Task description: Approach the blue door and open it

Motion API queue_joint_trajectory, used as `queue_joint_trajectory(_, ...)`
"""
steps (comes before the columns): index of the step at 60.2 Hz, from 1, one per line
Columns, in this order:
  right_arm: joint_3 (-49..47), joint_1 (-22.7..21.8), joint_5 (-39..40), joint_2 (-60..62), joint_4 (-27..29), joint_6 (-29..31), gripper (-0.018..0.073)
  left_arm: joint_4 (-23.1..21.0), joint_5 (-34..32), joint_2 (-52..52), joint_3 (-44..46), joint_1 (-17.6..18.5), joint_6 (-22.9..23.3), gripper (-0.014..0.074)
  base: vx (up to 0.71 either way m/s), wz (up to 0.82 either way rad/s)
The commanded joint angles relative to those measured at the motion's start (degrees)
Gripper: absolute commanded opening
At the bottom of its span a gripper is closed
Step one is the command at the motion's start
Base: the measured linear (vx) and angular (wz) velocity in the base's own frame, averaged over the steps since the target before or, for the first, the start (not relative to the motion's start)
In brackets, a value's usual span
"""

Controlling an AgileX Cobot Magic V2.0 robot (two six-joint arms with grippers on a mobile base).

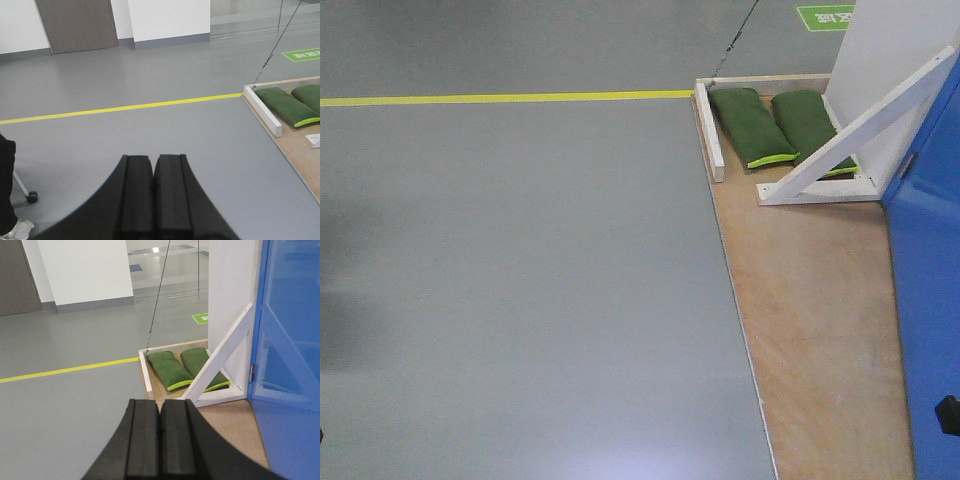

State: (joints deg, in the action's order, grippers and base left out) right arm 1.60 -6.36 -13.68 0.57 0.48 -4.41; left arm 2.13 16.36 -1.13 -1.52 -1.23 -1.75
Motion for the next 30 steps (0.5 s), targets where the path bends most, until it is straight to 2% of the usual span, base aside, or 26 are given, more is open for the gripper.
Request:
queue_joint_trajectory(1, 1.2, 0.0, 4.8, 0.7, -0.1, 0.5, 0.0002, -0.4, -4.9, -0.4, -0.3, 0.3, 0.1, 0.007, 0.28, -0.05)
queue_joint_trajectory(30, 1.2, 0.0, 4.8, 0.7, -0.1, 0.5, 0.0002, -0.4, -4.9, -0.4, -0.3, 0.3, 0.1, 0.007, 0.18, -0.01)
